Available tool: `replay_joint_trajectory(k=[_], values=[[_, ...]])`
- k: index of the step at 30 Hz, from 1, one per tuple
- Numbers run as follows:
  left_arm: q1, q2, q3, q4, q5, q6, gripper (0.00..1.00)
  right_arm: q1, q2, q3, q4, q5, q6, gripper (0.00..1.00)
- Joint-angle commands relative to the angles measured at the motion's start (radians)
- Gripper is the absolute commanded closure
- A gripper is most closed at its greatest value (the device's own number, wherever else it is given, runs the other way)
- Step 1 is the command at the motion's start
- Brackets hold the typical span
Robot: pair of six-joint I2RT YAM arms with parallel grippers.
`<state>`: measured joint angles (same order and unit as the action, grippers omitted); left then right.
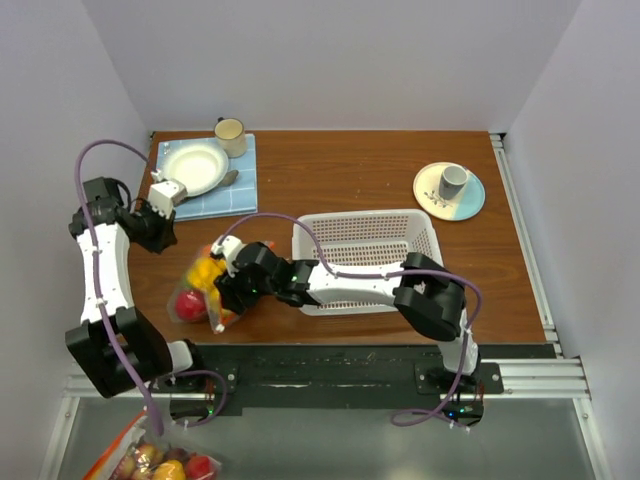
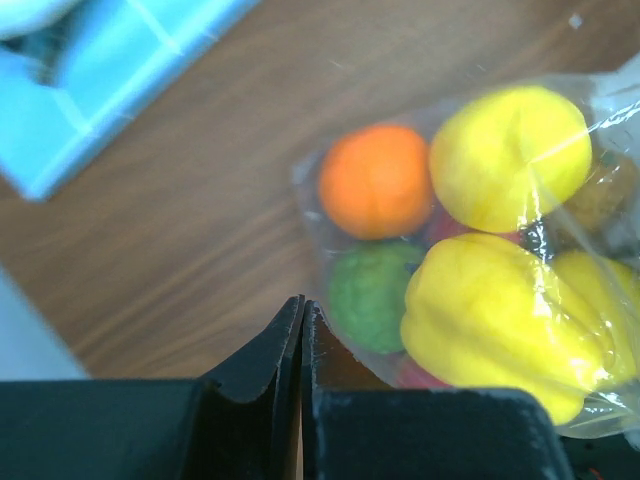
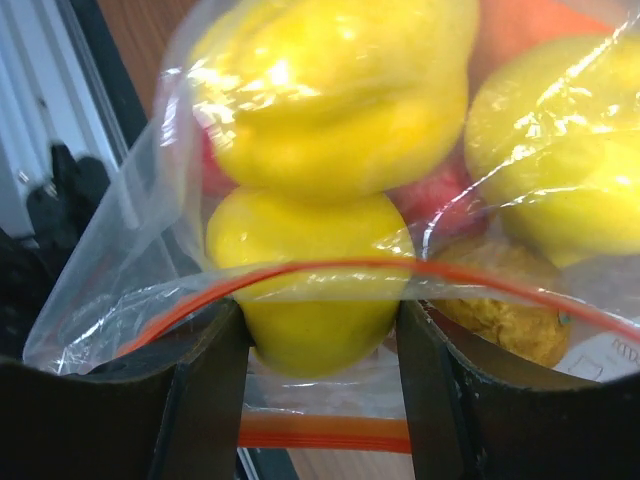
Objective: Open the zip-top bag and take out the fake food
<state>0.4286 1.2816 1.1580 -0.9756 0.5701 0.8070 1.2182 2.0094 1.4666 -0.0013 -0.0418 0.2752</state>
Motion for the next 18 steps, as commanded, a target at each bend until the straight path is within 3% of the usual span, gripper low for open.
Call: replay_joint_trajectory(k=[1, 3, 4, 7, 12, 16, 17, 18], values=[[-0.062, 0.005, -0.084, -0.058, 0.066, 0.027, 0.93, 0.006, -0.006, -0.057, 0.014, 0.033, 0.004, 0.77], [-0.105, -0.013, -0.101, -0.063, 0.051, 0.029, 0.93, 0.006, 0.012, -0.046, 0.004, 0.036, 0.012, 0.62], [-0.119, -0.018, -0.112, -0.069, 0.044, 0.031, 0.93, 0.006, 0.028, -0.043, 0.004, 0.037, 0.015, 0.47], [-0.148, -0.021, -0.126, -0.089, 0.027, 0.046, 0.92, 0.006, 0.034, -0.046, -0.011, 0.040, 0.021, 0.27], [-0.168, -0.001, -0.150, -0.104, 0.014, 0.066, 0.92, 0.006, 0.025, -0.040, 0.023, 0.078, 0.007, 0.05], [-0.186, -0.004, -0.194, -0.074, -0.006, 0.058, 0.92, 0.006, 0.022, -0.042, 0.053, 0.076, -0.008, 0.05], [-0.186, -0.002, -0.204, -0.063, -0.019, 0.057, 0.92, 0.004, 0.023, -0.045, 0.064, 0.066, -0.010, 0.09], [-0.189, -0.002, -0.211, -0.054, -0.027, 0.052, 0.92, 0.006, 0.028, -0.049, 0.069, 0.047, -0.010, 0.20]])
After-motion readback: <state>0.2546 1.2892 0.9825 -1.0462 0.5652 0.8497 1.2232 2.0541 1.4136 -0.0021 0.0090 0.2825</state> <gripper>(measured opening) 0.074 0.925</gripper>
